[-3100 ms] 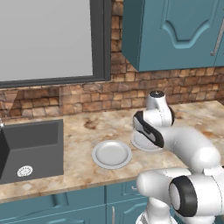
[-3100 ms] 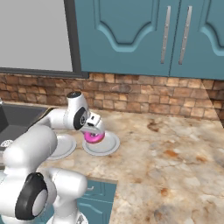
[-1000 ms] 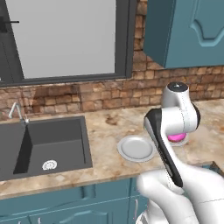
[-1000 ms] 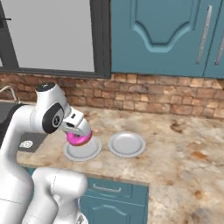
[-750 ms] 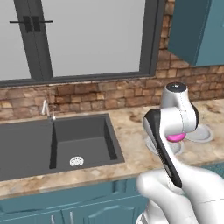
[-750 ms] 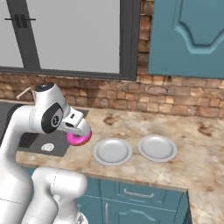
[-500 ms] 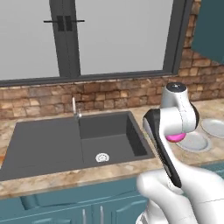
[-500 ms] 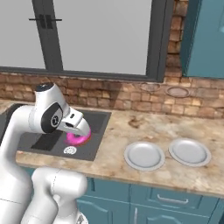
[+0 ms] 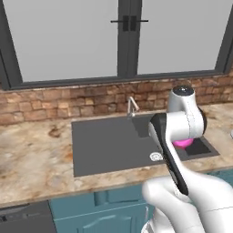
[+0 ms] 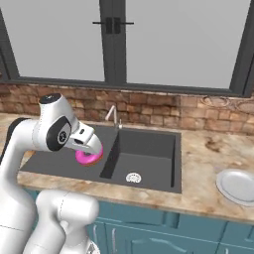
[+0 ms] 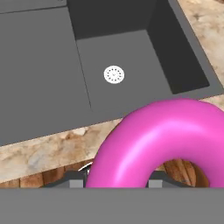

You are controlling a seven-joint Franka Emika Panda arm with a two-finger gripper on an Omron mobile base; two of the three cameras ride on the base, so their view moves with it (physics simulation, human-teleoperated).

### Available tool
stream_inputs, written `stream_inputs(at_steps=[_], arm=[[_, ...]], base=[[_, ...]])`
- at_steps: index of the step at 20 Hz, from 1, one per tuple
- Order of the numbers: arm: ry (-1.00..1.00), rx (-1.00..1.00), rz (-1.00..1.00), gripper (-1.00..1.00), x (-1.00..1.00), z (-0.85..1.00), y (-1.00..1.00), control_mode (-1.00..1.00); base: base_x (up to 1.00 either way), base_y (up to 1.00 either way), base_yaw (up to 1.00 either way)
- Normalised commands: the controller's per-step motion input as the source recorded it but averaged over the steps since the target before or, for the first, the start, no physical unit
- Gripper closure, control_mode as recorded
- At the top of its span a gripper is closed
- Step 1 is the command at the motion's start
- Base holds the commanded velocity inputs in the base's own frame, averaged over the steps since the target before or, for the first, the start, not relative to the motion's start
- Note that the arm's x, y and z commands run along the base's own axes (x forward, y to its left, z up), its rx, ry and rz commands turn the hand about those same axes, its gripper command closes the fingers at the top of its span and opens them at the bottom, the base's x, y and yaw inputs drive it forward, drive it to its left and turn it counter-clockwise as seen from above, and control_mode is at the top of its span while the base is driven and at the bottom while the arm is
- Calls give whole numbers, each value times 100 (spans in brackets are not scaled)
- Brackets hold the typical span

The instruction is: Move the dessert items from the plate to the tray.

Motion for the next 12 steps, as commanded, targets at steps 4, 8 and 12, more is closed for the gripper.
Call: stream_inputs(at_steps=[4,8,12], arm=[[0,0,0,100,0,0,0,100],[0,0,0,100,0,0,0,100],[0,0,0,100,0,0,0,100]], base=[[1,79,-9],[0,67,-15],[0,92,-10]])
